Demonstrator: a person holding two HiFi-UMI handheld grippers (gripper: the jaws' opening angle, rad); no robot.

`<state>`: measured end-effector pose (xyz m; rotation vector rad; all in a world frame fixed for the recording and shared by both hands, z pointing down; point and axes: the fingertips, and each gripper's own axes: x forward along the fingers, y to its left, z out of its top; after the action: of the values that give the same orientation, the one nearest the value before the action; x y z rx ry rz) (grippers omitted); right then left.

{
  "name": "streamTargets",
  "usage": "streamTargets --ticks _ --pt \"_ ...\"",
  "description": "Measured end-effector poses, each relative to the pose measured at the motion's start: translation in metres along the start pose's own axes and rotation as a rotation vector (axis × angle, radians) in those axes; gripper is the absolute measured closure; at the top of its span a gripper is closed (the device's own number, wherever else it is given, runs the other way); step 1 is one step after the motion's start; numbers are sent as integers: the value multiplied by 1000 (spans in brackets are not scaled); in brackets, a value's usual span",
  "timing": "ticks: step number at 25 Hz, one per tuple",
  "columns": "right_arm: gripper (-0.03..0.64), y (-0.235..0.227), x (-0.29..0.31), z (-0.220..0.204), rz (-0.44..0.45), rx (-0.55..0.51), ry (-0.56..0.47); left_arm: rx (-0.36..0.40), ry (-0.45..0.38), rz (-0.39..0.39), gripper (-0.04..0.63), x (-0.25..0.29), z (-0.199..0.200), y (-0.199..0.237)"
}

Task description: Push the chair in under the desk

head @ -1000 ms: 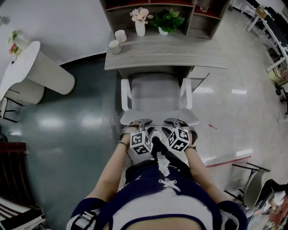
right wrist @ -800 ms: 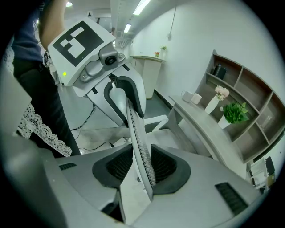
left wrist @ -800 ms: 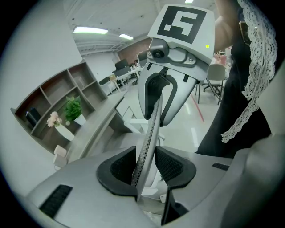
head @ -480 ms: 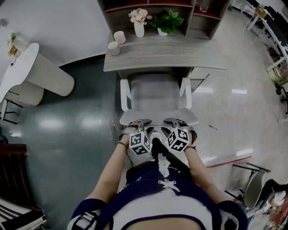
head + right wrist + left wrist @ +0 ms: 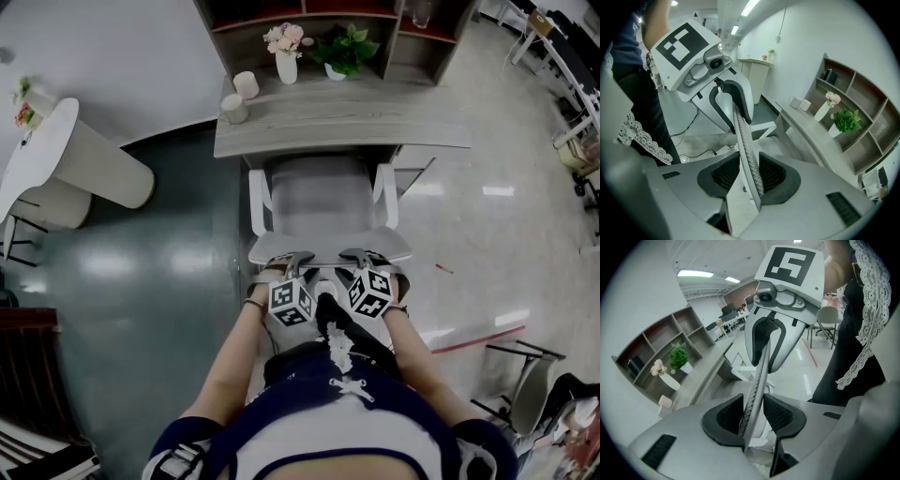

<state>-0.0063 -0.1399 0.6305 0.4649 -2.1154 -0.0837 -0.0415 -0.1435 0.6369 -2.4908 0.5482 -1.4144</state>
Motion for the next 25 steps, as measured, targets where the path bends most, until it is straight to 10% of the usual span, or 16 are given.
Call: streamTargets --ticks 25 --pt "497 -24 4 0 56 -5 -9 9 -8 28 460 10 5 20"
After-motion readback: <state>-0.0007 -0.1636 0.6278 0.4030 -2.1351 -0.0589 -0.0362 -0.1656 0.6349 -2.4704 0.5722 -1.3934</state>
